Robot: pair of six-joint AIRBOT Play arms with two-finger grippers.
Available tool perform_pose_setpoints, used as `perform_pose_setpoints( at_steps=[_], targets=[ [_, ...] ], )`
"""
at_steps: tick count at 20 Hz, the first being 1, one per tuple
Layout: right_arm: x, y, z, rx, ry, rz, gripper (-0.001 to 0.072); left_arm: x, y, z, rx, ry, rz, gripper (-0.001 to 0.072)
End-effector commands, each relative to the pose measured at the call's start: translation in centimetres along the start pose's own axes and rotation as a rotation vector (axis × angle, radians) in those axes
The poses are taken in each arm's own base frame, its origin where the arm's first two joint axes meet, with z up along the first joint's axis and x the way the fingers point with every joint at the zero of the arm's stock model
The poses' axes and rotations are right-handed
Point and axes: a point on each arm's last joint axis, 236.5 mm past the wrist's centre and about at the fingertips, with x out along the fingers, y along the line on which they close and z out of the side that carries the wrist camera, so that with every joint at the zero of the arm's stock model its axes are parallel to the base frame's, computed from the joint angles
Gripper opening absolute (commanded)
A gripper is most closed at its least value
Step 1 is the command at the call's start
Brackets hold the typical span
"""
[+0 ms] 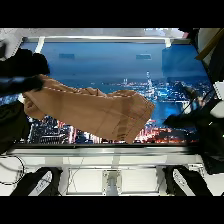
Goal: Fold the clothes and pants, and hang the long-sleeved shirts on hangers.
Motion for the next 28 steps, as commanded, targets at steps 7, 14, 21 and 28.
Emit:
perform_pose_setpoints(
  at_steps=[7, 14, 21, 28],
  targets=[
    [9.3, 3.3, -5.2, 0.35, -0.04, 0.332, 0.0545, -0.8, 11.7, -11.1, -0.299, 0.165, 0.255, 0.0537],
    [13.3, 4.7, -5.6, 0.35, 0.03, 0.346, 0.0543, 1.9, 12.1, -12.9, -0.324, 0.273, 0.237, 0.0537],
    [17.2, 8.9, -6.6, 0.32, 0.117, 0.414, 0.0481, 2.0, 12.2, -12.9, -0.285, 0.28, 0.232, 0.0537],
    [15.9, 11.1, -0.6, 0.244, -0.018, 0.446, 0.0028, 2.2, 12.5, -12.2, -0.274, 0.246, 0.238, 0.0537]
  ],
)
